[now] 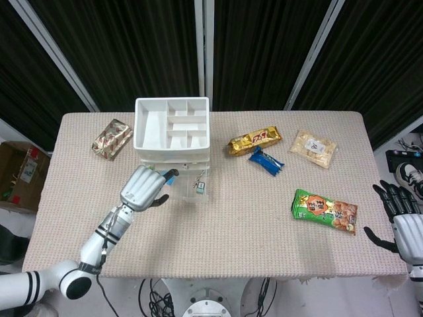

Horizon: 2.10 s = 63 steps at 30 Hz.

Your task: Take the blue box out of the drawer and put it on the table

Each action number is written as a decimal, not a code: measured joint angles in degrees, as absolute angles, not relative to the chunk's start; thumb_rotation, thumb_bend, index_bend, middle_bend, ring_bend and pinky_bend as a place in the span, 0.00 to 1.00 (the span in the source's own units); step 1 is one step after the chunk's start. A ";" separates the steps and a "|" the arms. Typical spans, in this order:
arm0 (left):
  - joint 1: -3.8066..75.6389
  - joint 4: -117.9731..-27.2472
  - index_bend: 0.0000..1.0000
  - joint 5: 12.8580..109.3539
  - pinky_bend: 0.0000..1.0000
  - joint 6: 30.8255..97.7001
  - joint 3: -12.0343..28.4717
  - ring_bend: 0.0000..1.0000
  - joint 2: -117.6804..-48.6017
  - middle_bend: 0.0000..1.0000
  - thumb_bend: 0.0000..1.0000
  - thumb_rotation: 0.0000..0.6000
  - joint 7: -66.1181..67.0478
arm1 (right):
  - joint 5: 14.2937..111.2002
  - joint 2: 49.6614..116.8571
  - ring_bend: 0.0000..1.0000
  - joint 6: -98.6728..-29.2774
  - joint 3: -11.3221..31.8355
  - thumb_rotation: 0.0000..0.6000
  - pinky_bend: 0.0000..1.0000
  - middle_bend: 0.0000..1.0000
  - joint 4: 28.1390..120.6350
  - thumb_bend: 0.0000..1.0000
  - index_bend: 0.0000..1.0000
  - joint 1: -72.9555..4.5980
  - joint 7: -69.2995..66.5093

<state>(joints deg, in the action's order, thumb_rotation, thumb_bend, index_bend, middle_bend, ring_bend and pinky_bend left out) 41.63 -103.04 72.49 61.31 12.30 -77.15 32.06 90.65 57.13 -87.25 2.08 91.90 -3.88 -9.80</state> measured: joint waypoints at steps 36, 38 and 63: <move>53.45 -85.49 0.38 62.71 1.00 52.22 6.86 0.95 -84.82 0.84 0.28 1.00 51.85 | 89.24 57.19 0.00 -87.33 2.03 1.00 0.00 0.00 90.80 0.18 0.00 -2.64 -10.84; 53.88 -85.22 0.41 61.88 1.00 51.73 6.60 0.95 -84.77 0.84 0.30 1.00 52.25 | 89.22 57.21 0.00 -87.29 2.03 1.00 0.00 0.00 90.78 0.18 0.00 -2.62 -10.91; 50.29 -97.16 0.52 89.76 1.00 65.54 2.32 0.95 -80.19 0.85 0.41 1.00 42.08 | 90.00 58.02 0.00 -86.75 2.07 1.00 0.00 0.00 90.65 0.18 0.00 -3.14 -10.54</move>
